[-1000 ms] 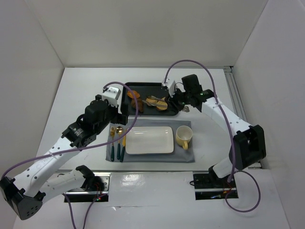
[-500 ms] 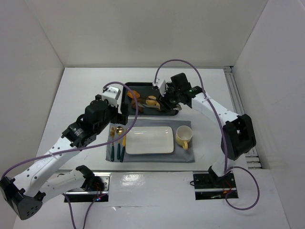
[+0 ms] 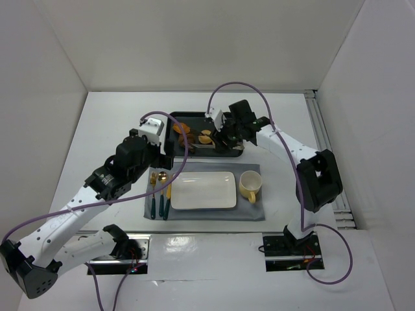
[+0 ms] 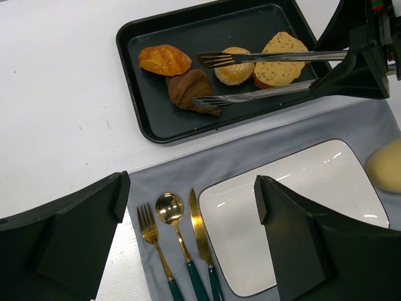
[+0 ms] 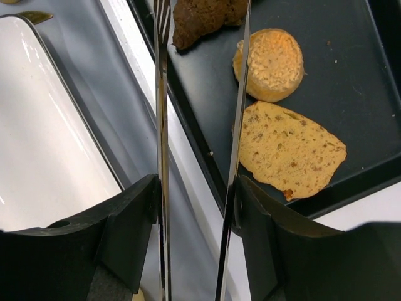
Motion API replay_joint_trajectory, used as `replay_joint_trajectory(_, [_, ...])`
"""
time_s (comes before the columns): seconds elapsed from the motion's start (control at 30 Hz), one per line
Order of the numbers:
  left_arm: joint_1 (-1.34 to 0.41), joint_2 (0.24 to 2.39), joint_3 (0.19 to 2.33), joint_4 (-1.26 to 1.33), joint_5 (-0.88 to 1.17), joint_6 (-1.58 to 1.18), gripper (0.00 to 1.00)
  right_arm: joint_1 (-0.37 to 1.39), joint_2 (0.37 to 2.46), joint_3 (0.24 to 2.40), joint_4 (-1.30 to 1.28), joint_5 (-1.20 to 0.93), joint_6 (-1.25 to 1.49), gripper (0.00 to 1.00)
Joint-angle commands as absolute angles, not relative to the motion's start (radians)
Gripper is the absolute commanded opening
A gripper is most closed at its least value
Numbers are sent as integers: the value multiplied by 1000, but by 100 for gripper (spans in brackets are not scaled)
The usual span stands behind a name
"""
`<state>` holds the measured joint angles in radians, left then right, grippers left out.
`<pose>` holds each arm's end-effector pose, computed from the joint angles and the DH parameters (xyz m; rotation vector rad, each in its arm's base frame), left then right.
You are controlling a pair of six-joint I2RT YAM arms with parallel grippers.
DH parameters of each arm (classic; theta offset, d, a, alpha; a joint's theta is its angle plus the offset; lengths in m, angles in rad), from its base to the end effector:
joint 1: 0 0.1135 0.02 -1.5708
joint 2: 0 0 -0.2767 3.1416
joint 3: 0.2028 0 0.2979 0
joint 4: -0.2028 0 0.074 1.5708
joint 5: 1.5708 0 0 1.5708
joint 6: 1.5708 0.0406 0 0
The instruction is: Place the bread
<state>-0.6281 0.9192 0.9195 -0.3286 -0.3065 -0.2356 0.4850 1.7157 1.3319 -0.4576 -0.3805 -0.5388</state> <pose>0.2100 -0.1374 0.3573 0.1630 1.8873 -0.3000 0.3711 0.2126 0.2504 -1.3132 1.9815 0.4320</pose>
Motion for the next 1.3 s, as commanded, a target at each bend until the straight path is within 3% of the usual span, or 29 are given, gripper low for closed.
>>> replay_joint_trajectory(0.0, [-630,900,914,-287,-322,-229,100,495,1727,1391,-390,-397,-526,60])
replay_joint_trajectory(1.27, [-630,900,914,-287,-322,-229,100,578,1810,1391,-342,-256,-526,64])
